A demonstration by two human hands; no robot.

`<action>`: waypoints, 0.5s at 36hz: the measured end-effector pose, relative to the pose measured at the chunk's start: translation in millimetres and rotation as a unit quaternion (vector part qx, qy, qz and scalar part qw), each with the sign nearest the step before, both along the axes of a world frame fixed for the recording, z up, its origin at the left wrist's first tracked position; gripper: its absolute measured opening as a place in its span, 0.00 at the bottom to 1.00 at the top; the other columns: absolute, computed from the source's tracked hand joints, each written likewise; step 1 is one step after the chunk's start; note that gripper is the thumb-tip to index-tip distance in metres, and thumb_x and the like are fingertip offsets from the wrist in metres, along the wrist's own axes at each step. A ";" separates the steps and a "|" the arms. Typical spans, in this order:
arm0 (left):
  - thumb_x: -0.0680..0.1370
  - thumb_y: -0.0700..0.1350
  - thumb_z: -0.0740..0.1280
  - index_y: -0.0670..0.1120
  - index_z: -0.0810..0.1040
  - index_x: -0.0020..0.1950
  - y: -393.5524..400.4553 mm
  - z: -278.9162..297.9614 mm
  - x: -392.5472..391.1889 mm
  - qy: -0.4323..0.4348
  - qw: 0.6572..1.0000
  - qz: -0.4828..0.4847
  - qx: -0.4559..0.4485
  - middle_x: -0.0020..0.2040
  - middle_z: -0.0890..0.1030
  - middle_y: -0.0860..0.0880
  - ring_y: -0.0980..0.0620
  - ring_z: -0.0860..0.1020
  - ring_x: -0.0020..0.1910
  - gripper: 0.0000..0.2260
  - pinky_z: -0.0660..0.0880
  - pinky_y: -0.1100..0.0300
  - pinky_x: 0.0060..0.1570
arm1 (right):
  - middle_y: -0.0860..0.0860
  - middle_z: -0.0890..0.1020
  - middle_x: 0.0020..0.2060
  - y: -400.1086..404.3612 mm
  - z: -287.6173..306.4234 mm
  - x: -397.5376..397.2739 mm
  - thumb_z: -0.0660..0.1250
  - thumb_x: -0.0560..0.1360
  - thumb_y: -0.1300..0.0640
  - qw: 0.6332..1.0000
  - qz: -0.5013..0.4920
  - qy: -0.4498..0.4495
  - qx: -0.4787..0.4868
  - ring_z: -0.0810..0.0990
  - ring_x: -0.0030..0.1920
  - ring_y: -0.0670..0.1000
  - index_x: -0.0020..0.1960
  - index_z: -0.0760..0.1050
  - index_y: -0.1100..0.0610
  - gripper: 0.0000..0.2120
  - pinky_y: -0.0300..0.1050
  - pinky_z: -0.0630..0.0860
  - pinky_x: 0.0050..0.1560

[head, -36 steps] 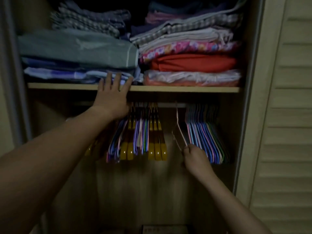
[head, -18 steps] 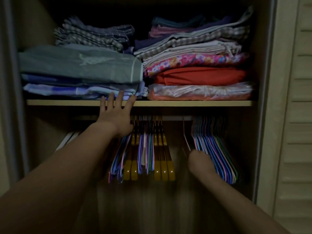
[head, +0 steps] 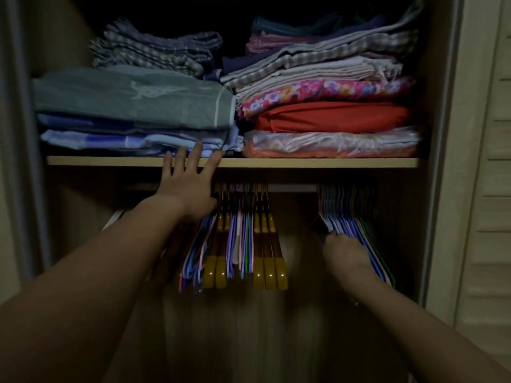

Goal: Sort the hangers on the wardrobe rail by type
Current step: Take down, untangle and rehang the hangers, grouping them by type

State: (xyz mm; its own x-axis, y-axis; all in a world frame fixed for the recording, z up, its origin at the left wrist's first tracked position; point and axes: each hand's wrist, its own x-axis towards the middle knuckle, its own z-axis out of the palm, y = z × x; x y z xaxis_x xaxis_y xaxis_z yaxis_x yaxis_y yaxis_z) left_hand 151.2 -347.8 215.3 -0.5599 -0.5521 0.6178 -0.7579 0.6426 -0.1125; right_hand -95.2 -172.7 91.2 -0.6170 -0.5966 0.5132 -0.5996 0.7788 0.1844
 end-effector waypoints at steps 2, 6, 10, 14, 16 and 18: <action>0.74 0.58 0.68 0.61 0.34 0.78 -2.0 -3.4 3.3 0.002 1.000 -0.005 -0.014 0.81 0.36 0.46 0.40 0.36 0.79 0.47 0.37 0.39 0.76 | 0.53 0.83 0.51 -0.7 0.5 2.3 0.56 0.82 0.62 1.000 -0.001 0.003 0.014 0.84 0.48 0.51 0.59 0.76 0.59 0.12 0.42 0.74 0.37; 0.74 0.58 0.68 0.62 0.32 0.78 -3.3 -6.3 6.2 0.003 1.000 -0.015 -0.021 0.81 0.36 0.46 0.40 0.36 0.79 0.48 0.37 0.39 0.76 | 0.52 0.82 0.53 0.0 5.5 4.3 0.56 0.82 0.60 1.000 0.007 -0.005 0.018 0.83 0.52 0.52 0.61 0.75 0.56 0.12 0.44 0.71 0.38; 0.74 0.59 0.68 0.61 0.31 0.77 -3.6 -8.5 3.9 0.008 1.000 -0.017 -0.023 0.81 0.35 0.46 0.39 0.34 0.79 0.49 0.35 0.39 0.76 | 0.53 0.79 0.57 1.3 14.4 11.8 0.61 0.80 0.55 0.999 0.024 -0.011 -0.023 0.80 0.54 0.54 0.63 0.75 0.55 0.13 0.46 0.73 0.41; 0.74 0.59 0.68 0.60 0.30 0.77 -5.8 -11.2 2.3 0.016 0.999 -0.022 -0.033 0.80 0.34 0.45 0.38 0.33 0.78 0.49 0.34 0.38 0.75 | 0.54 0.72 0.62 0.4 15.0 34.8 0.65 0.78 0.54 0.986 0.143 -0.022 -0.080 0.73 0.61 0.55 0.65 0.72 0.53 0.16 0.48 0.76 0.56; 0.74 0.59 0.68 0.61 0.29 0.77 -6.8 -12.1 2.0 0.016 0.999 -0.022 -0.037 0.80 0.34 0.46 0.38 0.33 0.78 0.50 0.34 0.38 0.75 | 0.50 0.72 0.62 -3.0 12.6 50.2 0.63 0.80 0.52 0.958 0.224 -0.111 -0.137 0.74 0.59 0.50 0.65 0.72 0.50 0.14 0.45 0.75 0.59; 0.74 0.59 0.68 0.61 0.29 0.76 -7.3 -12.1 2.2 0.017 0.999 -0.024 -0.037 0.80 0.33 0.46 0.39 0.33 0.78 0.50 0.35 0.38 0.75 | 0.49 0.72 0.61 -9.7 8.2 62.1 0.60 0.82 0.52 0.924 0.270 -0.213 -0.168 0.74 0.58 0.48 0.68 0.71 0.50 0.16 0.42 0.74 0.58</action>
State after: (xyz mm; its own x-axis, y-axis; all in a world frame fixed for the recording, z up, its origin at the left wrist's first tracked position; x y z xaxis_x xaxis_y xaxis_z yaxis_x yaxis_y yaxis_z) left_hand 153.4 -355.1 203.2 -0.5625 -0.4782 0.6745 -0.7308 0.6691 -0.1352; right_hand -33.0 -182.4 99.5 -0.4659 -0.7269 0.5045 -0.8792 0.3159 -0.3566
